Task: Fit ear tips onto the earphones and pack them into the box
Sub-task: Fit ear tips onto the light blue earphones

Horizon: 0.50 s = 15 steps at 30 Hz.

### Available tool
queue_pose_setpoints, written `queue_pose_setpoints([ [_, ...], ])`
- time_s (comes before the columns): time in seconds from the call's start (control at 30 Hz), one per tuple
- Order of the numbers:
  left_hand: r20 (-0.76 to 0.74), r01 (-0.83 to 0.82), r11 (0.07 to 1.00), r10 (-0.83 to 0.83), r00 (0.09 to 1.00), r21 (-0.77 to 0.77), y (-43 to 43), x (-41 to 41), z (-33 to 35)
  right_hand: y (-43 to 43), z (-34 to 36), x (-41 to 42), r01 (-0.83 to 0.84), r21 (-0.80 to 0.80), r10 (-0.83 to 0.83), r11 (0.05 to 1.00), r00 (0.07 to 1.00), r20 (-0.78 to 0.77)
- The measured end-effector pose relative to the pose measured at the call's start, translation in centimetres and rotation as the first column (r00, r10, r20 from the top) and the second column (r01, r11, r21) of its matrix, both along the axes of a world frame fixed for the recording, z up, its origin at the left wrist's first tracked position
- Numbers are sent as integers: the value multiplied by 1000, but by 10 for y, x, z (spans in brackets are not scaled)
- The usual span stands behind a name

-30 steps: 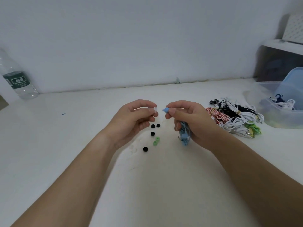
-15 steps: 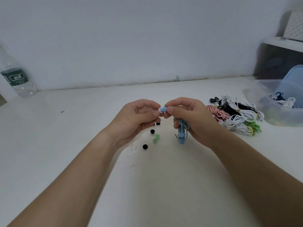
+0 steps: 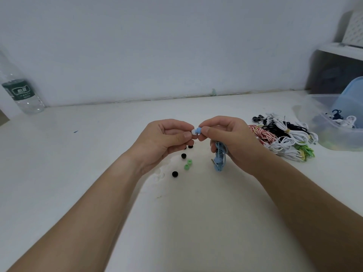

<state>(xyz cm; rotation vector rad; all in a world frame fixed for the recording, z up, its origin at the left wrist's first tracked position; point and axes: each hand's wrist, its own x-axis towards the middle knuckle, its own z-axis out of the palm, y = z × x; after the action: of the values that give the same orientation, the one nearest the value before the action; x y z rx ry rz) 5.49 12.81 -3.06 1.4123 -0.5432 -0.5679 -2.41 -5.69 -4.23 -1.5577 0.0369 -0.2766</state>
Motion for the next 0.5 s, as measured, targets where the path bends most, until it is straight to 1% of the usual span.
queue_pose_setpoints([
  [0.13,11,2,1000,-2,1000,11,0,0,0,-2,-1,1,-6,-10,6,1000,1000,-6],
  [0.5,33,44,998,-46,998,54,1,2,-3,-3,1,-1,-93,-20,93,995,995,-27],
])
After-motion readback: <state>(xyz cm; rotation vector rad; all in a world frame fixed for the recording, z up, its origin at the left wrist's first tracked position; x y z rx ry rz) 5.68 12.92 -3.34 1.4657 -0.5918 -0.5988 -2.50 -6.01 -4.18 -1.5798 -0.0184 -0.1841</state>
